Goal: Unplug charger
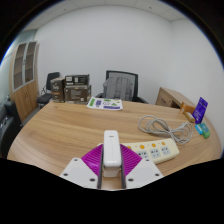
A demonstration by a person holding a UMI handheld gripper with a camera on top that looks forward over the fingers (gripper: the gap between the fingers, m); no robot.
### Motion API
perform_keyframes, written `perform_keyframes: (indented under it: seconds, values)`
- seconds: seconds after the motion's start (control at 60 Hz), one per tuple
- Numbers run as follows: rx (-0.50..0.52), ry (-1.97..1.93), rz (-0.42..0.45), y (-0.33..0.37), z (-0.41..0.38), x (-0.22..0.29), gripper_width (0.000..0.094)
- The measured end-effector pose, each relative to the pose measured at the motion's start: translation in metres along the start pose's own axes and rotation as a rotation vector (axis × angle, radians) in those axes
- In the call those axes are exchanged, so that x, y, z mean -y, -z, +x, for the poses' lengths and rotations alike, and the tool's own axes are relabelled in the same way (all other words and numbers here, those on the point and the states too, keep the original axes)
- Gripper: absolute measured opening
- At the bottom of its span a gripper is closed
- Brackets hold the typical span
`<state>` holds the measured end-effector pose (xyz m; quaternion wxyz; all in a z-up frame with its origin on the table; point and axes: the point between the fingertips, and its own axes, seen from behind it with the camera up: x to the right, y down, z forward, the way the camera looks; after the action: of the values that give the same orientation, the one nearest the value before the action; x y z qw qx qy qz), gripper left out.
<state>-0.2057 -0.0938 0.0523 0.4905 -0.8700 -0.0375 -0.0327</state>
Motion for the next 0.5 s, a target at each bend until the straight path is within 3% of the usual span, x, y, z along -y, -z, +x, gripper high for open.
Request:
perform_keyframes:
  seconds: [0.167,0.317,0.45,0.5]
  values:
    - [0.063,-0.013,-0.011,0.000,-0.005,0.001,0.0170]
    - [0.087,0.005,-0.024,0.002,-0.005,0.012,0.0152]
    - [0.093,0.083,0.288,0.071,0.009,0.151,0.0151]
    - [0.144,0.039,0.355,0.084,0.014,0.192,0.0150]
